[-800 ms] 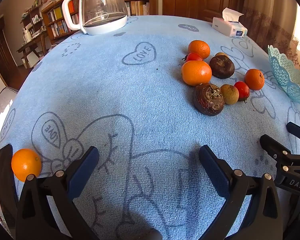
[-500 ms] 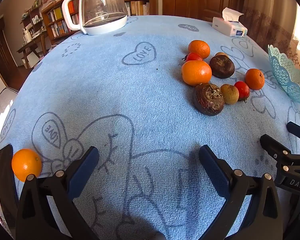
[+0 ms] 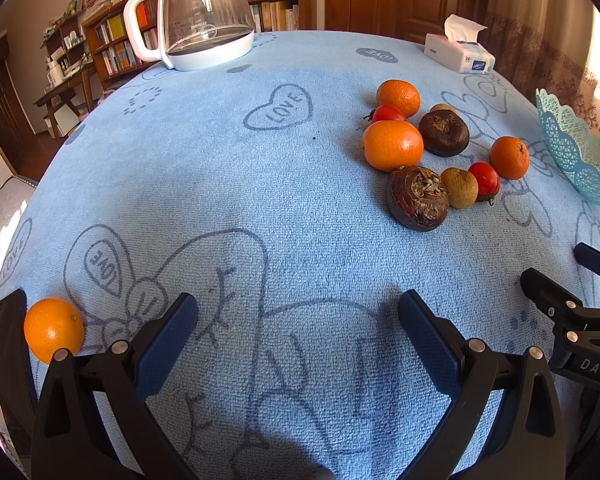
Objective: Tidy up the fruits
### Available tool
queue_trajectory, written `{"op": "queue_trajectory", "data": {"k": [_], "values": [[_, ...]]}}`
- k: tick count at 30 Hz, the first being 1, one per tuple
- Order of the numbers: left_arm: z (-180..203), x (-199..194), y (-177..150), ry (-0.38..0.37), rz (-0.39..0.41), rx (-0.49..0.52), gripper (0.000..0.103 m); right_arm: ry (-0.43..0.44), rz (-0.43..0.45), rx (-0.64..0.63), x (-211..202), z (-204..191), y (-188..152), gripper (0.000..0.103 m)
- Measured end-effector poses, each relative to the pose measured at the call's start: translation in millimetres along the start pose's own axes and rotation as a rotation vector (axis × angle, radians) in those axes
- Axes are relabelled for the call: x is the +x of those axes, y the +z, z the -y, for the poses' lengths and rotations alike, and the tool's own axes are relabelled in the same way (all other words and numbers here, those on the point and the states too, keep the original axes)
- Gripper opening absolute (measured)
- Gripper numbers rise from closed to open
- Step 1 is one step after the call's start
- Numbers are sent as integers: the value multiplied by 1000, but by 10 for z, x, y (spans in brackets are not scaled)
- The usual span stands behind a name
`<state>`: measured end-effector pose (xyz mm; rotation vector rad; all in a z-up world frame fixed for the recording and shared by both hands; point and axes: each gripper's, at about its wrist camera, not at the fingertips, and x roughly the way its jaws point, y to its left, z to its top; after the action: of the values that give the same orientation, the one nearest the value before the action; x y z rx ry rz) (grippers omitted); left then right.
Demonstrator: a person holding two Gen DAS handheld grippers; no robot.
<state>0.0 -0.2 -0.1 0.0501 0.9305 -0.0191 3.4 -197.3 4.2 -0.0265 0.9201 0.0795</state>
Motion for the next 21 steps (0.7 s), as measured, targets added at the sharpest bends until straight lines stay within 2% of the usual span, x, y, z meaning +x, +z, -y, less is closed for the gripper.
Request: {"op": "queue_trajectory", "data": {"k": [15,21], "values": [[-1,0,0,0,0,0,98,36,4,16,-16,49,-7,101],[-17,-7,1,-5,0,-3,98,44,-13,-28,10,23,2,101]]}}
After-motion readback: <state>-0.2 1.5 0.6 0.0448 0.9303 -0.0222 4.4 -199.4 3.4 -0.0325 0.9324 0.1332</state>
